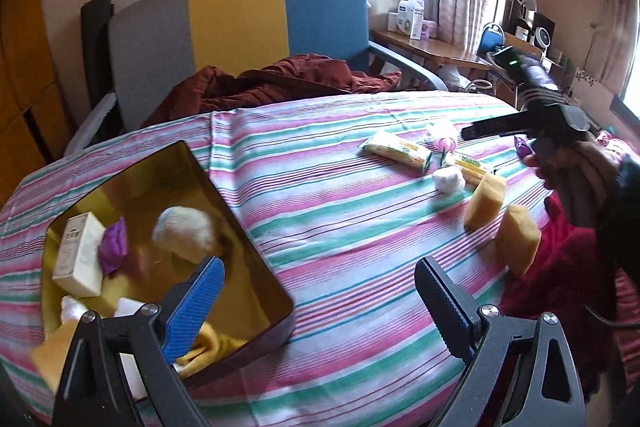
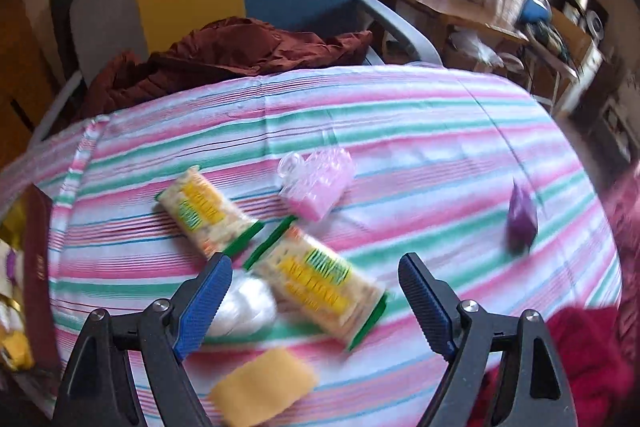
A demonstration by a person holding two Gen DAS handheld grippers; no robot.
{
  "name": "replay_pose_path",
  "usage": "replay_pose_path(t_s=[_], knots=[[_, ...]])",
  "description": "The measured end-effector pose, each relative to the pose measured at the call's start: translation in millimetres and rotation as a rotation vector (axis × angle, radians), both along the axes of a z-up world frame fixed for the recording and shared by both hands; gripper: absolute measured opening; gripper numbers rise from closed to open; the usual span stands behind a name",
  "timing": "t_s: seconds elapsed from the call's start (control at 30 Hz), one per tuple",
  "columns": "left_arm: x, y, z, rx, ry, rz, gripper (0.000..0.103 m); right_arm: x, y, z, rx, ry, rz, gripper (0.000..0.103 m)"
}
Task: Organize objects
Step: 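Move both tools back to the remaining items on the cloth, then grasp a WEIDAN snack pack with the left tool while the right tool grasps the pink hair roller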
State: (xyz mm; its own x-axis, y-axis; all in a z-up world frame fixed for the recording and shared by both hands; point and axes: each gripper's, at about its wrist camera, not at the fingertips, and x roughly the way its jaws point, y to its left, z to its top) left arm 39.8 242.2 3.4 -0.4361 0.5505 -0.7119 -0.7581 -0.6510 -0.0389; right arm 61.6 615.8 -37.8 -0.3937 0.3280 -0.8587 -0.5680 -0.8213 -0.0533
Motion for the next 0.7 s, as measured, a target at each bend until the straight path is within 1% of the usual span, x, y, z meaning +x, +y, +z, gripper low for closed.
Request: replay_pose_path(t_s=[0.17, 0.27, 0.37, 0.53, 0.6, 0.7], knots=[[-11, 26, -3, 0.005, -0.052, -0.018, 0.097, -29, 23, -25, 0.083, -0.099, 0.118, 0.087], [-19, 44, -6, 0.002, -0.087, -0.028, 0.097, -42, 34, -40, 0.082, -0.126, 0.189, 0.087], [-27, 62, -11, 0.005, -0.14, -0.034, 0.097, -54, 38, -49, 0.106, -0.145, 0.239, 0.087], [-35, 89, -17, 0.0, -0.192, -0.044, 0.097, -67, 45, -59, 0.069, -0.11, 0.294, 0.086], [-37, 100, -17, -0.003, -0.199, -0.043, 0.097, -66, 48, -62, 0.019, -0.076, 0.296, 0.077], [-44, 117, -20, -0.003, -0.22, -0.032, 0.097, -63, 49, -57, -0.011, -0.044, 0.297, 0.077]])
